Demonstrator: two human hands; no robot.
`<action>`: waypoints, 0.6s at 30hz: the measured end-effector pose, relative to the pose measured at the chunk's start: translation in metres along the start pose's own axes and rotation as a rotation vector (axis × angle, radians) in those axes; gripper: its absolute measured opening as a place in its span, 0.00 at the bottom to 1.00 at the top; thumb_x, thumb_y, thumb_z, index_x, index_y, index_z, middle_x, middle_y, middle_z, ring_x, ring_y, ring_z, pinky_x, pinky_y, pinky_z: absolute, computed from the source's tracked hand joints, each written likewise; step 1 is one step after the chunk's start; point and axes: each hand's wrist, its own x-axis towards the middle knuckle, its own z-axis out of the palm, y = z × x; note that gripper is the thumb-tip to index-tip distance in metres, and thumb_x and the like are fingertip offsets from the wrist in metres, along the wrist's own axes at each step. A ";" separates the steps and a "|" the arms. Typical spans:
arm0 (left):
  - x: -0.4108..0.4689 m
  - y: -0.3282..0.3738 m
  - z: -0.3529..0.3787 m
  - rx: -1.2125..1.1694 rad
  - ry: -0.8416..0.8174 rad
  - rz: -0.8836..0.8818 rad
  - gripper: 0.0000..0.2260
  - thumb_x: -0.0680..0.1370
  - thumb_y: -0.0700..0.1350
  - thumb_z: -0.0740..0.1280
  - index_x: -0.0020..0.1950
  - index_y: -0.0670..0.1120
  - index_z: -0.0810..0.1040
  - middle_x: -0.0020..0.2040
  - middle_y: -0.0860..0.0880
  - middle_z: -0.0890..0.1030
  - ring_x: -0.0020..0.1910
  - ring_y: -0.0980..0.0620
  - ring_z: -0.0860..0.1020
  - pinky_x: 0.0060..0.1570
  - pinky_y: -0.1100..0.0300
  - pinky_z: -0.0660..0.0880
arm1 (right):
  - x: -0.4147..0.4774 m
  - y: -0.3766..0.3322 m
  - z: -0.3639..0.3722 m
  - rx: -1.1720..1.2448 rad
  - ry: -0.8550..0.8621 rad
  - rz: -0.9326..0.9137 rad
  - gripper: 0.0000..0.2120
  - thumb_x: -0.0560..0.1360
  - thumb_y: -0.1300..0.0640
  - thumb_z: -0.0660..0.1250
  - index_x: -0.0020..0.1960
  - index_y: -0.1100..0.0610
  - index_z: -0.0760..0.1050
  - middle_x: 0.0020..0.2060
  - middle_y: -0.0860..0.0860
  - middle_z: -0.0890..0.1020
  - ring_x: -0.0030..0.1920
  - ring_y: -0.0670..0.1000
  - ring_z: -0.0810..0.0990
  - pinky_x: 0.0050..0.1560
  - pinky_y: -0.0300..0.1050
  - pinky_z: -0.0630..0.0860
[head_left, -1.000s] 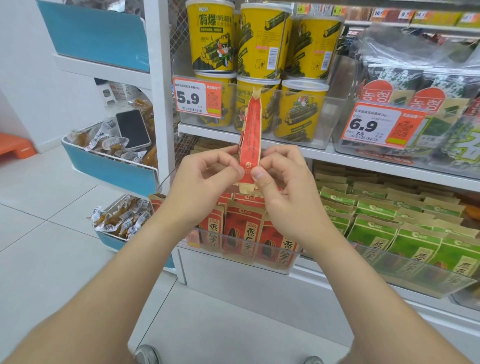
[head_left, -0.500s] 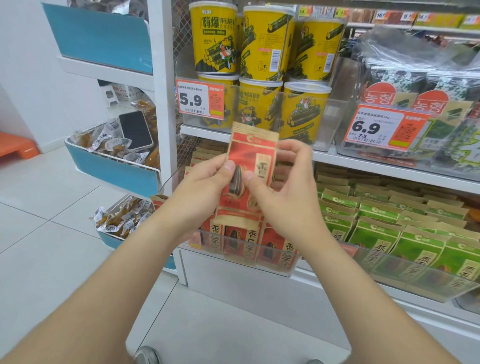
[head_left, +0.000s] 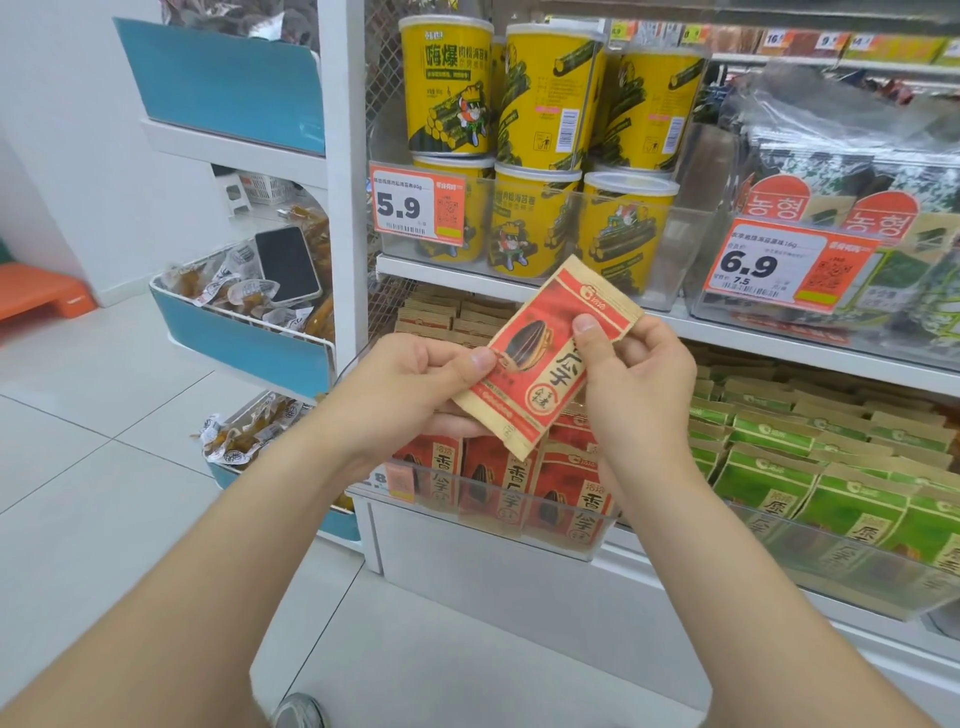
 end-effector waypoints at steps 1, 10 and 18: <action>0.000 0.001 0.000 -0.015 -0.003 -0.005 0.16 0.83 0.49 0.68 0.60 0.38 0.86 0.51 0.40 0.89 0.49 0.46 0.89 0.43 0.61 0.85 | 0.000 0.000 0.001 -0.011 0.000 0.001 0.09 0.83 0.57 0.72 0.61 0.58 0.78 0.48 0.51 0.90 0.47 0.51 0.90 0.47 0.50 0.85; -0.003 0.002 -0.006 -0.037 -0.013 -0.004 0.19 0.77 0.52 0.71 0.59 0.39 0.86 0.51 0.40 0.89 0.46 0.48 0.89 0.39 0.62 0.86 | 0.002 0.005 0.006 -0.036 -0.020 0.047 0.08 0.85 0.53 0.69 0.59 0.58 0.76 0.44 0.54 0.90 0.44 0.53 0.90 0.49 0.58 0.87; -0.007 0.001 -0.010 0.055 -0.072 0.096 0.29 0.69 0.31 0.81 0.67 0.45 0.81 0.53 0.40 0.89 0.54 0.41 0.89 0.57 0.48 0.85 | 0.003 0.010 0.010 -0.138 0.084 -0.094 0.10 0.84 0.48 0.69 0.59 0.53 0.73 0.46 0.52 0.88 0.46 0.53 0.89 0.47 0.59 0.86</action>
